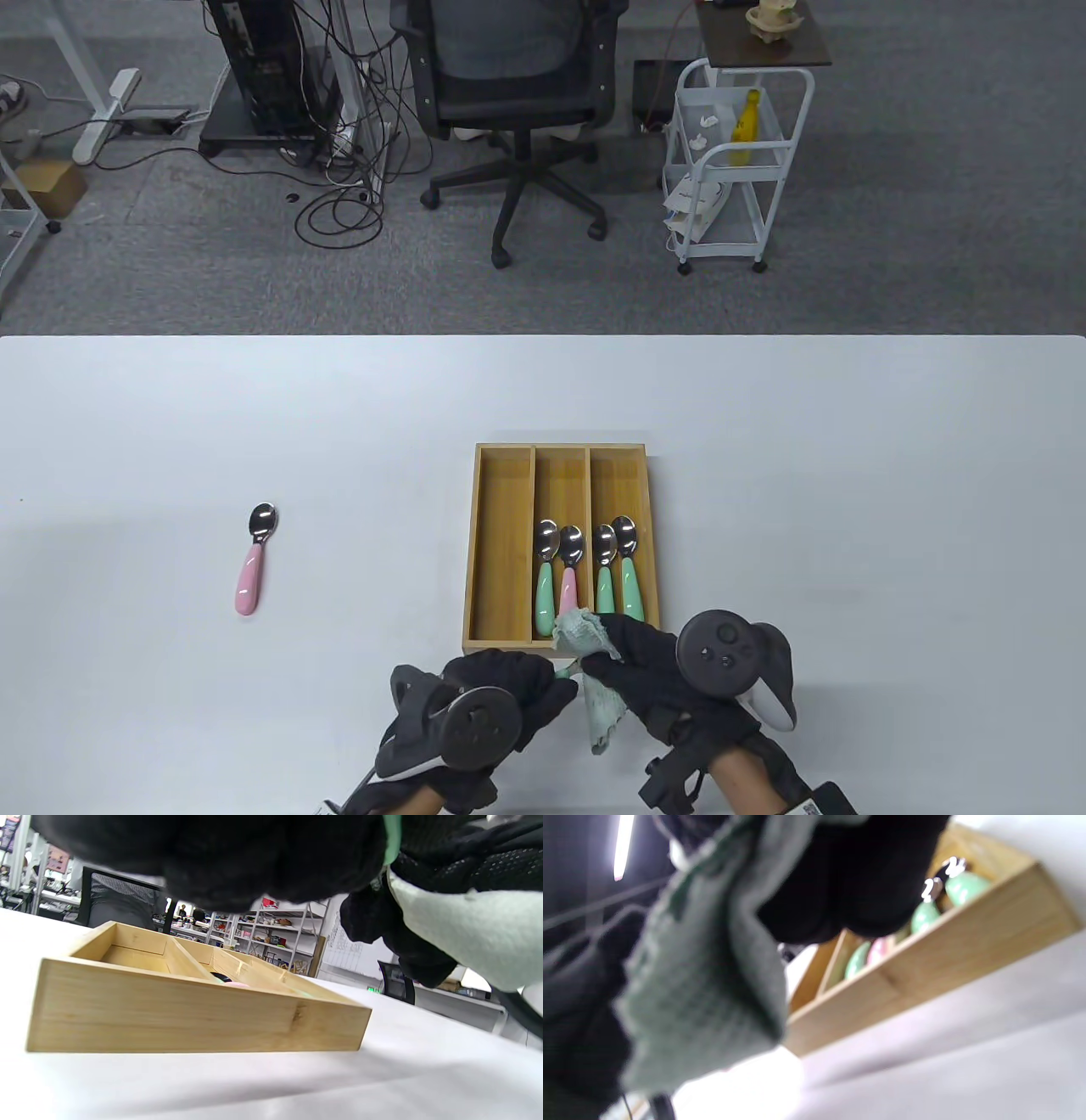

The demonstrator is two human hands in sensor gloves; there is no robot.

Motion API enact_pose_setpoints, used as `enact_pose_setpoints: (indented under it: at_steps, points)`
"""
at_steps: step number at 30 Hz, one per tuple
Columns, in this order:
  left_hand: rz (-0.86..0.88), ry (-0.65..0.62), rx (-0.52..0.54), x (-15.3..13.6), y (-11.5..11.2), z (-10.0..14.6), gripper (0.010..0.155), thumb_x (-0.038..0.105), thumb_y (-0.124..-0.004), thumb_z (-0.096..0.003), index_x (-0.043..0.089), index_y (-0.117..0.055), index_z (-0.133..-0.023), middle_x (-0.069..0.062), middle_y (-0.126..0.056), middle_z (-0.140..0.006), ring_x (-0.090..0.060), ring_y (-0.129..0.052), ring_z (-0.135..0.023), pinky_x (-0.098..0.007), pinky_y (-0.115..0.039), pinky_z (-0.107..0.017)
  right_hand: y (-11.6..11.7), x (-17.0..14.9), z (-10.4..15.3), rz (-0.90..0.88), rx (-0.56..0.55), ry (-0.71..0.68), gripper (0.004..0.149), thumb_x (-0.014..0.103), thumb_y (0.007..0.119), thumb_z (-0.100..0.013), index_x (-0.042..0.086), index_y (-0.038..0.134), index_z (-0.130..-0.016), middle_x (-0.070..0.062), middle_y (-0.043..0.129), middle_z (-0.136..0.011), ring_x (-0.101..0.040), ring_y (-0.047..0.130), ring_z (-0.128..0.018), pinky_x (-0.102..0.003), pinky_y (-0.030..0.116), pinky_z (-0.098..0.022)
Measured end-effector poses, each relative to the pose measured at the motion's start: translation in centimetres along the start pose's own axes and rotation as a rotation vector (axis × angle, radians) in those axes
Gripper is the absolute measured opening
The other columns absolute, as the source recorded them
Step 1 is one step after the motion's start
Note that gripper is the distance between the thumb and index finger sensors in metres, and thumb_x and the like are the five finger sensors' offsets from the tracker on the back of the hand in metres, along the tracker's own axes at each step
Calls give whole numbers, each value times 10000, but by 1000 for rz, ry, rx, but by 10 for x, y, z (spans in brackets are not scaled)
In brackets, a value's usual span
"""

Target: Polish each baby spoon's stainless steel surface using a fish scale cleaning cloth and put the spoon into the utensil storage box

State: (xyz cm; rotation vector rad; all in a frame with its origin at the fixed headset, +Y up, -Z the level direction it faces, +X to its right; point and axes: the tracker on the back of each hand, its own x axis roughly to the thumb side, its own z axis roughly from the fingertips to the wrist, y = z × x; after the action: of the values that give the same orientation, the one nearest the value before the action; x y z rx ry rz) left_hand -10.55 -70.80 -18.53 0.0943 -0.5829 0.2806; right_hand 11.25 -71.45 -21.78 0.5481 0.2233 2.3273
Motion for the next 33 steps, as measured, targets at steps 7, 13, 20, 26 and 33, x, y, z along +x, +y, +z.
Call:
enact_pose_setpoints:
  at_steps: [7, 13, 20, 26, 33]
  points:
    - [-90, -30, -70, 8, -8, -1, 428, 572, -620, -544, 263, -906, -620, 38, -985, -405, -192, -1013, -322, -370, -916, -274, 8, 9, -3, 291, 91, -36, 448, 311, 790, -542, 279, 706, -981, -116, 840, -950, -51, 1038, -508, -319, 933, -493]
    - [39, 37, 18, 6, -6, 0, 435, 561, -588, -557, 254, -881, -650, 43, -970, -422, -181, -1005, -330, -360, -912, -278, -4, 9, 3, 180, -100, -28, 446, 310, 777, -546, 294, 690, -983, -70, 825, -956, -31, 1020, -509, -300, 926, -497]
    - [177, 95, 108, 9, -4, 1, 441, 565, -541, -576, 267, -843, -697, 70, -952, -464, -154, -997, -367, -336, -913, -311, -14, 5, 10, -60, -278, 19, 455, 338, 742, -561, 286, 646, -1003, -71, 823, -937, 4, 1010, -511, -266, 929, -499]
    - [196, 107, 135, 9, 1, -3, 440, 570, -554, -574, 268, -850, -695, 70, -955, -461, -153, -998, -364, -336, -914, -309, -12, -2, 12, -272, -314, 86, 444, 347, 712, -581, 278, 624, -1010, -62, 810, -939, 21, 1002, -514, -256, 927, -506]
    - [13, 28, 94, 3, 2, -1, 428, 579, -623, -546, 263, -898, -635, 51, -977, -409, -178, -1009, -321, -357, -917, -276, -8, 0, 3, -24, -130, 1, 442, 319, 772, -559, 289, 676, -989, -71, 826, -949, -27, 1023, -524, -301, 927, -514]
